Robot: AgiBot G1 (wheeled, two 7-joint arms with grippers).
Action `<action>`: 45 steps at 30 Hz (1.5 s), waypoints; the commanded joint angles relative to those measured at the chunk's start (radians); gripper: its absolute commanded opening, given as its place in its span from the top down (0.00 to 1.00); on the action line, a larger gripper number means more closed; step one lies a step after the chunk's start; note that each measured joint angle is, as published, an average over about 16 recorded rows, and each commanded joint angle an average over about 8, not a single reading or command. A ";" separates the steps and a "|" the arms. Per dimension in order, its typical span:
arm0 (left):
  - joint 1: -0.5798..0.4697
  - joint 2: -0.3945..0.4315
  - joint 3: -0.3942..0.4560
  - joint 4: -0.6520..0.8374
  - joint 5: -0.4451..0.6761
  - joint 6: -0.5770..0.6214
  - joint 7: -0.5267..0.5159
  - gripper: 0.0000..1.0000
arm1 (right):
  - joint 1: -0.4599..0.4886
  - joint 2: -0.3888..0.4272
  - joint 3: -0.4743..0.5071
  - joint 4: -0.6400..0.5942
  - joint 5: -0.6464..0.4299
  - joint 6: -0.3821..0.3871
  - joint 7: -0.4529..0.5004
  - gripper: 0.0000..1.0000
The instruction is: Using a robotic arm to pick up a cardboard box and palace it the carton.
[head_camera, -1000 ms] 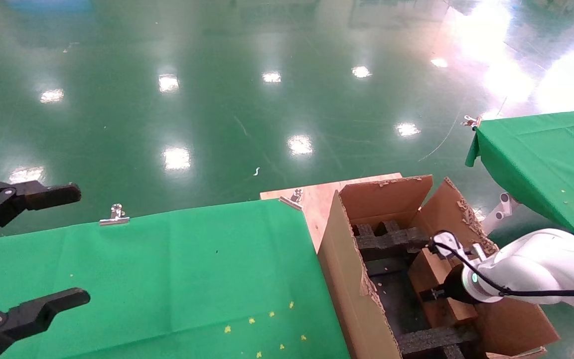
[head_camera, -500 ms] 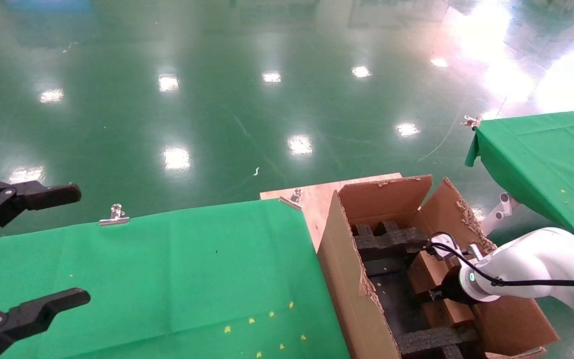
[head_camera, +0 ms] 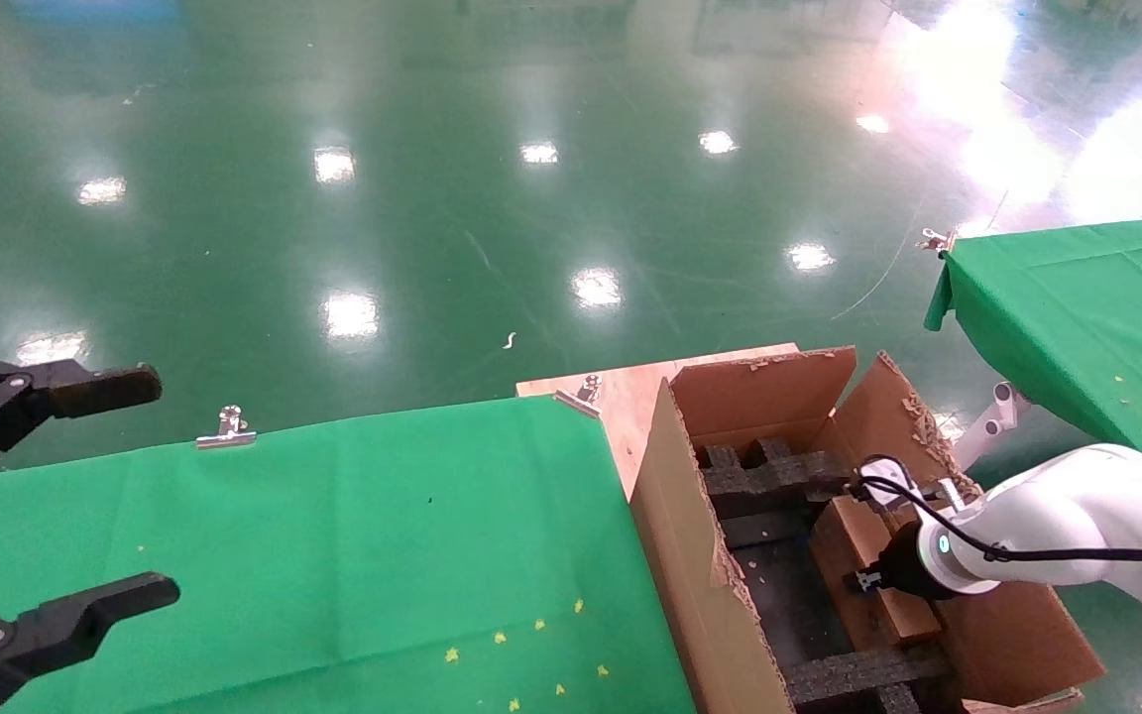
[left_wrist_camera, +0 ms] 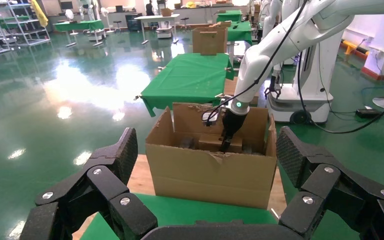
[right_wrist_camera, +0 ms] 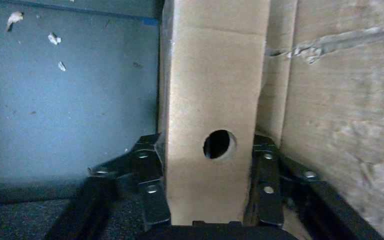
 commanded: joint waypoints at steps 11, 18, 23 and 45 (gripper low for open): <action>0.000 0.000 0.000 0.000 0.000 0.000 0.000 0.00 | 0.056 0.052 -0.006 0.093 -0.057 -0.028 0.058 0.00; 0.000 0.000 0.000 0.000 0.000 0.000 0.000 0.00 | 0.132 0.096 0.009 0.182 -0.121 -0.029 0.119 0.00; 0.000 0.000 0.000 0.000 0.000 0.000 0.000 0.00 | 0.230 0.141 0.045 0.284 -0.170 -0.011 0.142 0.00; 0.000 0.000 0.000 0.000 -0.001 0.000 0.000 0.00 | 0.590 0.282 0.285 0.571 0.440 -0.114 -0.299 0.00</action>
